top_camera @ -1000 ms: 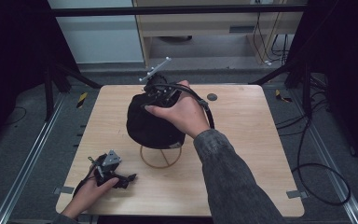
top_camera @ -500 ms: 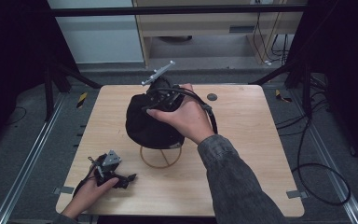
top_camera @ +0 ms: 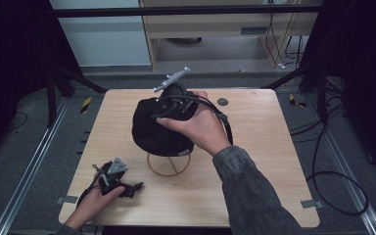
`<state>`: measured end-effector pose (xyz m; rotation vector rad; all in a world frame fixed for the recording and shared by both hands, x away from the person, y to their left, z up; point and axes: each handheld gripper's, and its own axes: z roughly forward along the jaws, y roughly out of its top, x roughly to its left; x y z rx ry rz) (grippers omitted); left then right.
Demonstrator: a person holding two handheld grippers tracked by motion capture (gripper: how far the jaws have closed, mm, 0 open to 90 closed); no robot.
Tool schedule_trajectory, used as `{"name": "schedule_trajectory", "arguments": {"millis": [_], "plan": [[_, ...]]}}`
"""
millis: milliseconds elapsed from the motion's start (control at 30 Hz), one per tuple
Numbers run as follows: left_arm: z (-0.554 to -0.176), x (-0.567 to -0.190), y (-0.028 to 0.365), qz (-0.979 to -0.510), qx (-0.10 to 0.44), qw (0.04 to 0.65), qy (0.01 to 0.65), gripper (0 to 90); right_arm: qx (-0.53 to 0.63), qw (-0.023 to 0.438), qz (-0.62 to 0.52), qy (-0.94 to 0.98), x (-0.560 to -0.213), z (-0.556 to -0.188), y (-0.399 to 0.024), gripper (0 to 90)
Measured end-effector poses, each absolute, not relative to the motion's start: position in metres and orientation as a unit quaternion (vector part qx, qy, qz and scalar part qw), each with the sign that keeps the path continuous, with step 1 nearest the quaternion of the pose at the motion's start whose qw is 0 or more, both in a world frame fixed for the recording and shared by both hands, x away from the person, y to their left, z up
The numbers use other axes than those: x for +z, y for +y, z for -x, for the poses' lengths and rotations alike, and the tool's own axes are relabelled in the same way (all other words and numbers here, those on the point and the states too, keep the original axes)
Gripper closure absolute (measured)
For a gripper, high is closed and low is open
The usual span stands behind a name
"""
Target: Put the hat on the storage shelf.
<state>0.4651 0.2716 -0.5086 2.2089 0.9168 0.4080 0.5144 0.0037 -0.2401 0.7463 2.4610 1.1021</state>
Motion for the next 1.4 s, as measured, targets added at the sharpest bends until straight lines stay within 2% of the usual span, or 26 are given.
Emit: {"name": "schedule_trajectory", "arguments": {"millis": [200,367,700,867,1200,1400], "plan": [[-0.465,-0.509,0.272,-0.853,0.157,0.350,0.354,0.0,0.396,0.178,-0.266,0.861,-0.239,-0.511,-0.002,29.7],[-0.465,-0.509,0.272,-0.853,0.157,0.350,0.354,0.0,0.399,0.188,-0.268,0.856,-0.240,-0.505,-0.004,19.6],[-0.465,-0.509,0.271,-0.853,0.157,0.350,0.354,0.0,0.409,0.209,-0.264,0.848,-0.243,-0.499,-0.020,9.9],[-0.464,-0.509,0.271,-0.853,0.157,0.350,0.355,0.0,0.407,0.224,-0.256,0.848,-0.243,-0.494,-0.032,8.5],[-0.464,-0.509,0.271,-0.852,0.157,0.350,0.355,0.0,0.410,0.220,-0.279,0.840,-0.252,-0.485,-0.065,8.6],[-0.464,-0.509,0.271,-0.852,0.157,0.351,0.354,0.0,0.410,0.218,-0.296,0.835,-0.262,-0.477,-0.089,16.1]]}}
